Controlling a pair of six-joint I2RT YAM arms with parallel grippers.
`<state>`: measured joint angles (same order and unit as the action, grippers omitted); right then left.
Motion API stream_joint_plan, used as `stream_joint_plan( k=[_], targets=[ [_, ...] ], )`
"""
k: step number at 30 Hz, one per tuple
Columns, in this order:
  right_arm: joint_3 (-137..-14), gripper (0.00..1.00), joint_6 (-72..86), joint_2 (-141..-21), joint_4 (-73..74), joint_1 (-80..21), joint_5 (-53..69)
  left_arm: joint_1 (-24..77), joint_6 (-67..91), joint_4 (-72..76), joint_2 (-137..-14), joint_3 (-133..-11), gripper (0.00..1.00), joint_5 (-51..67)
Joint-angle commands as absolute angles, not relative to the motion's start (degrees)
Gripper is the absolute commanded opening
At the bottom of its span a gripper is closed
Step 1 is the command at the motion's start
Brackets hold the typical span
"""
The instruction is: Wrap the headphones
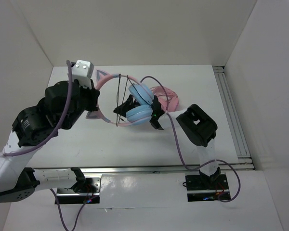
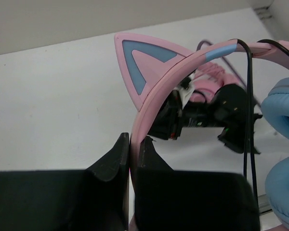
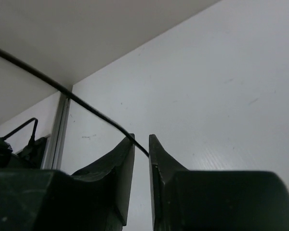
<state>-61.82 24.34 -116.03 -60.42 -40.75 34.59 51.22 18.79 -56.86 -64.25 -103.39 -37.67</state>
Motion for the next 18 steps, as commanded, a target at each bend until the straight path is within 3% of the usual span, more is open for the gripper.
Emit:
stream_joint_plan(
  k=[1,5,11,18],
  targets=[
    [-65.6,0.25,26.1,-118.1,-64.2,-41.2,32.8,51.6,23.6,-47.7,-63.5,-106.6,0.0,-39.7],
    [-66.9,0.25,26.1,-120.2,-64.2,-41.2,32.8,51.6,24.3,-48.3,-63.5,-106.6,0.0,-40.2],
    [-65.4,0.03,26.6,-120.8,-66.3,-41.7,31.4,51.1,25.4,-48.9,-63.5,-106.6,0.0,-44.1],
    [-57.8,0.0,26.0,-118.5,-67.0,-43.9,29.5,43.3,28.3,-47.8,-67.7,-108.5,0.0,-49.7]
  ],
)
